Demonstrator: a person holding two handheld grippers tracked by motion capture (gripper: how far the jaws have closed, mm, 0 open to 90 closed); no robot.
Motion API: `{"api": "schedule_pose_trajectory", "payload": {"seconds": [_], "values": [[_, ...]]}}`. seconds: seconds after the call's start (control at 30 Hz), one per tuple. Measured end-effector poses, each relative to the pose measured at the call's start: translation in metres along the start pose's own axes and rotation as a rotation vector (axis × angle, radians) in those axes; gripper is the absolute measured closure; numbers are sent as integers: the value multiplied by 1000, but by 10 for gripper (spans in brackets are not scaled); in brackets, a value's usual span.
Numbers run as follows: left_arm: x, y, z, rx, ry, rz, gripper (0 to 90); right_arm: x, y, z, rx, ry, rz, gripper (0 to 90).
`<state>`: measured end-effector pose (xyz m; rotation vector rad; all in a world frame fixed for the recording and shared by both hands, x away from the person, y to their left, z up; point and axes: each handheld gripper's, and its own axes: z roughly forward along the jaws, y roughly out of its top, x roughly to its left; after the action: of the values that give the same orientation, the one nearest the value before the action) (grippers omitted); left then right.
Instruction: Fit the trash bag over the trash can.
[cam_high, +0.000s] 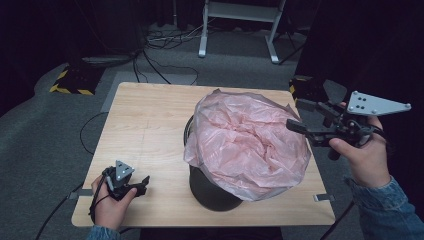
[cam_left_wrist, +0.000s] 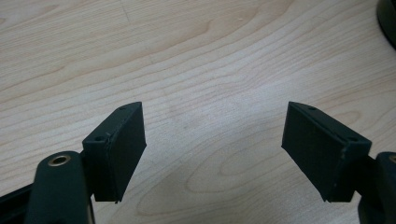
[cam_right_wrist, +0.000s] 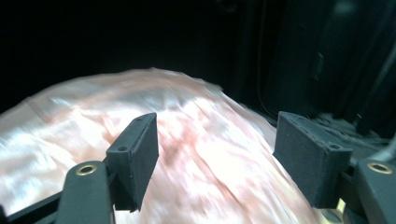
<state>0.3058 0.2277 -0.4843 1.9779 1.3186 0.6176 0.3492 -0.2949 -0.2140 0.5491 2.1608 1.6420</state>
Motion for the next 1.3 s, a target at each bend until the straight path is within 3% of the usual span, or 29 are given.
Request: {"api": "schedule_pose_trajectory", "payload": {"seconds": [0.13, 0.3, 0.67, 0.87, 1.1, 1.3], "values": [[0, 0, 1, 5, 3, 5, 216, -11, -13, -12, 18, -32, 33, 311], [1, -1, 2, 5, 1, 1, 216, -19, -25, -26, 42, -69, 39, 318], [0, 0, 0, -1, 2, 1, 216, -32, -63, -57, 147, -148, 73, 388], [-1, 1, -1, -3, 2, -4, 216, -31, -75, -45, 170, -112, 90, 383], [1, 2, -3, -12, -4, -10, 216, -23, -71, -21, 159, -59, 83, 372], [4, 11, -14, -39, -18, -24, 216, -20, -71, -14, 152, -34, 85, 358]]}}
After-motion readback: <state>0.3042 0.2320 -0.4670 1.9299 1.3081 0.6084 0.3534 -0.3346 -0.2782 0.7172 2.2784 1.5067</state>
